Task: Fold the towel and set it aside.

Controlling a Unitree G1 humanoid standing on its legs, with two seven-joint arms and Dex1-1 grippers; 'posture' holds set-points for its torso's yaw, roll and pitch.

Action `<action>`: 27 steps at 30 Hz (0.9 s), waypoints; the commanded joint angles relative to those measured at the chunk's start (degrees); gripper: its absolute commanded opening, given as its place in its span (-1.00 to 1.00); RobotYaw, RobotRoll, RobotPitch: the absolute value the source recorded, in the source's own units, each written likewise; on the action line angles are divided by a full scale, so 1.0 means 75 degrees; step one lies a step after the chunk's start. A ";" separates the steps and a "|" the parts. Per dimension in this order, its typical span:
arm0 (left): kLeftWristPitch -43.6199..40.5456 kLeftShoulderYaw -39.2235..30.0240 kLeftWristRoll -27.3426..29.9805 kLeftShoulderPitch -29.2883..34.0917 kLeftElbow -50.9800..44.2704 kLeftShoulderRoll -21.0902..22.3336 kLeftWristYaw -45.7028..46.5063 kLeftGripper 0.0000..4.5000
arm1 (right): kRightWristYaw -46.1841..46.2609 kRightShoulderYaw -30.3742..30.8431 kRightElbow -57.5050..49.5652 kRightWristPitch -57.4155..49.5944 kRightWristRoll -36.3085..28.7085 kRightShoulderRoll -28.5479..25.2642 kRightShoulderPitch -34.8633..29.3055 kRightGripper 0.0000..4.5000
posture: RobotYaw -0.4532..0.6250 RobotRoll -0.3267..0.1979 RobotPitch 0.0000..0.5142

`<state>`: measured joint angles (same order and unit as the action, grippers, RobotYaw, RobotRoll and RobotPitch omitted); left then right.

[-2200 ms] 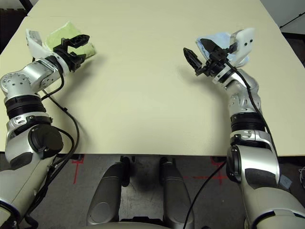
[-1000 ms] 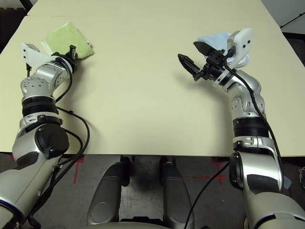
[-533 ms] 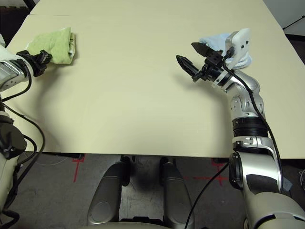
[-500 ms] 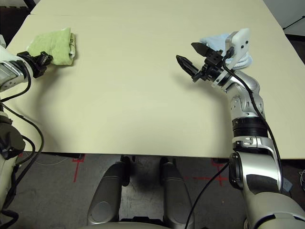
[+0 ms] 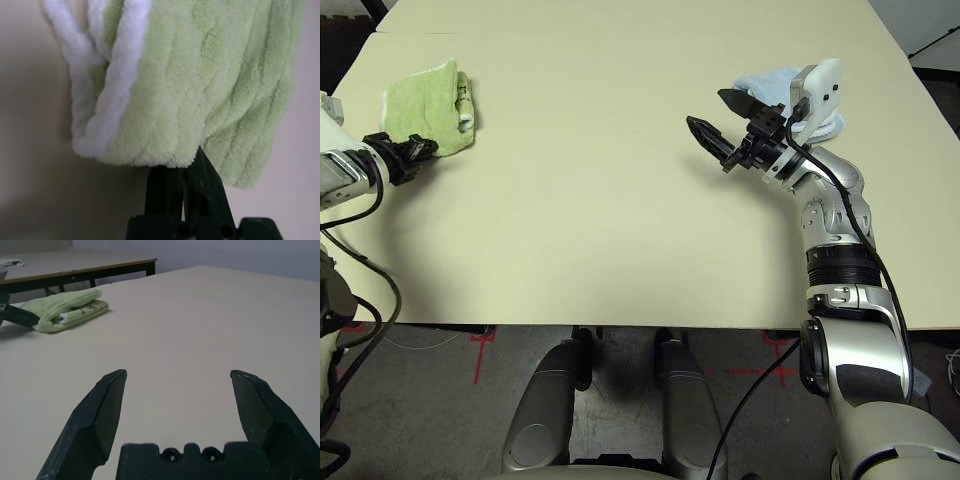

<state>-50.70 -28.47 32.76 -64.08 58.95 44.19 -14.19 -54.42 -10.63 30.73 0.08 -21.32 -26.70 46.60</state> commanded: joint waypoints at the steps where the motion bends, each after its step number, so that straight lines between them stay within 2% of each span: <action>1: 0.0134 -0.0033 -0.0224 -0.0063 0.0046 0.0351 -0.0075 -0.99 | -0.0068 0.0070 -0.0170 -0.0041 -0.0003 -0.0023 -0.0120 1.00 | 0.05 0.25 0.06; 11: 0.0148 0.0185 -0.0505 -0.0399 -0.0171 0.0439 -0.0402 -0.99 | -0.0074 0.0132 -0.0132 -0.0039 -0.0033 0.0008 -0.0088 1.00 | 0.06 0.25 0.06; 14: 0.0198 0.0202 -0.0643 -0.0339 -0.0022 0.0458 -0.0291 -0.68 | -0.0075 0.0130 -0.0131 -0.0032 -0.0034 0.0004 -0.0070 1.00 | 0.05 0.25 0.06; 24: 0.0169 0.0361 -0.1073 -0.0132 -0.0010 0.0718 -0.0261 0.99 | -0.0073 0.0124 -0.0224 -0.0077 -0.0058 -0.0004 -0.0117 1.00 | 0.05 0.25 0.07; 27: -0.0305 0.0708 -0.1213 -0.0041 -0.0337 0.0930 -0.0670 0.99 | -0.0077 0.0125 -0.0204 -0.0069 -0.0056 0.0003 -0.0100 1.00 | 0.06 0.25 0.07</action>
<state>-50.49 -24.58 24.97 -65.45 58.17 49.74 -17.39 -54.50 -9.67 30.25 -0.05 -21.37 -26.44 46.57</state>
